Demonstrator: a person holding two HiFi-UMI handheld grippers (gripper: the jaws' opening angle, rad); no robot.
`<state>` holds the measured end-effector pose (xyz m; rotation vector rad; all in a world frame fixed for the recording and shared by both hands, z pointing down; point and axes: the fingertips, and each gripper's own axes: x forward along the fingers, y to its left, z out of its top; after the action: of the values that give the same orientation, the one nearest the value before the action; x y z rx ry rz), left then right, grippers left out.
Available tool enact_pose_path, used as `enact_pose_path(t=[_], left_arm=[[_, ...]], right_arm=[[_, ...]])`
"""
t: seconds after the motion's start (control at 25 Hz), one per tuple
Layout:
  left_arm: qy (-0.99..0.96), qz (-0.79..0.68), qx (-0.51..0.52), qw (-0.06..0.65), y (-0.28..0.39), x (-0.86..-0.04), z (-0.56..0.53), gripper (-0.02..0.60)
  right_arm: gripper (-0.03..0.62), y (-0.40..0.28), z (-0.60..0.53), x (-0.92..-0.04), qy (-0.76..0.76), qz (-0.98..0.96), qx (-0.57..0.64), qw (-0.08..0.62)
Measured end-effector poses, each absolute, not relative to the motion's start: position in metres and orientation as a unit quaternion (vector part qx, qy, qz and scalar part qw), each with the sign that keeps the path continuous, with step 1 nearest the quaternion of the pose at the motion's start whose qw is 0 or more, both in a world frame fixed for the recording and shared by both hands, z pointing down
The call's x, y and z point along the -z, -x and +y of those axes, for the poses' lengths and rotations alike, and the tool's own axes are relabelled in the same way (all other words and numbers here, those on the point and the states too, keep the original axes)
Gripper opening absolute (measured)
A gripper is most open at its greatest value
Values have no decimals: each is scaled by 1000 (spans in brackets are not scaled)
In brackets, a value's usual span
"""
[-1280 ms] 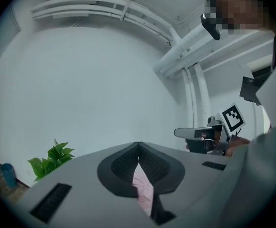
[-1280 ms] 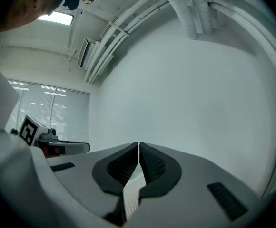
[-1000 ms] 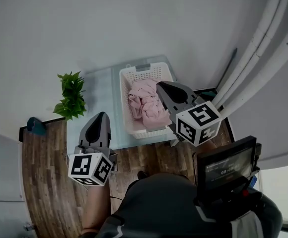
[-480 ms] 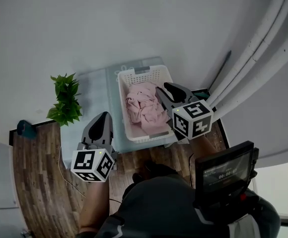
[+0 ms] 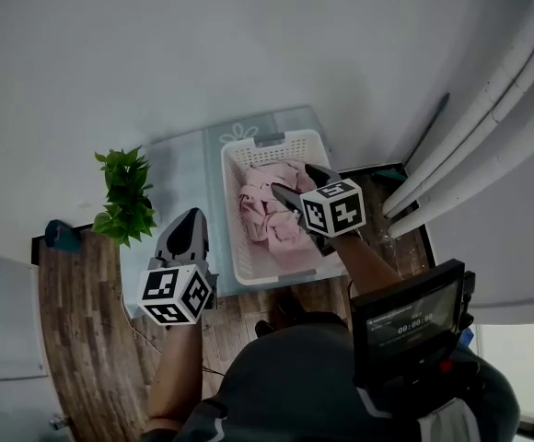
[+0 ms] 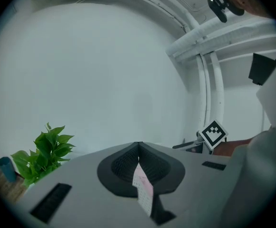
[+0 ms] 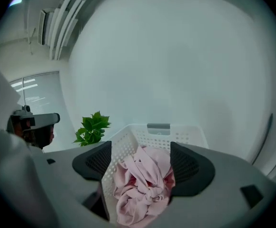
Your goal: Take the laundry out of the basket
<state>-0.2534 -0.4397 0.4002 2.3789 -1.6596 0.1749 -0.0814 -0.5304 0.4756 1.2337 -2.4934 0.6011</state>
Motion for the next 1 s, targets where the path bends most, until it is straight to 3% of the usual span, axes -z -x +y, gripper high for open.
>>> enact_pose_path(t=[0.2,0.32,0.76,1.0], left_arm=[[-806,-572,-77,130,256,-417,-460,9],[-803,-576,-78,136,260,-424,-470,9],[-785,-598,-76,146,292,-434,-487,9],[-777,-606,-86,145,307,-438,-488,9]], right_arm=[[459,100,-546,-523,-403,-862,-225,211],[487,106,-555,-551,-405,-848,-224,260],[515,108,-584,-642,-418,-785,-254,380],[518,112,-596,-678,-405,-782,-280,383]])
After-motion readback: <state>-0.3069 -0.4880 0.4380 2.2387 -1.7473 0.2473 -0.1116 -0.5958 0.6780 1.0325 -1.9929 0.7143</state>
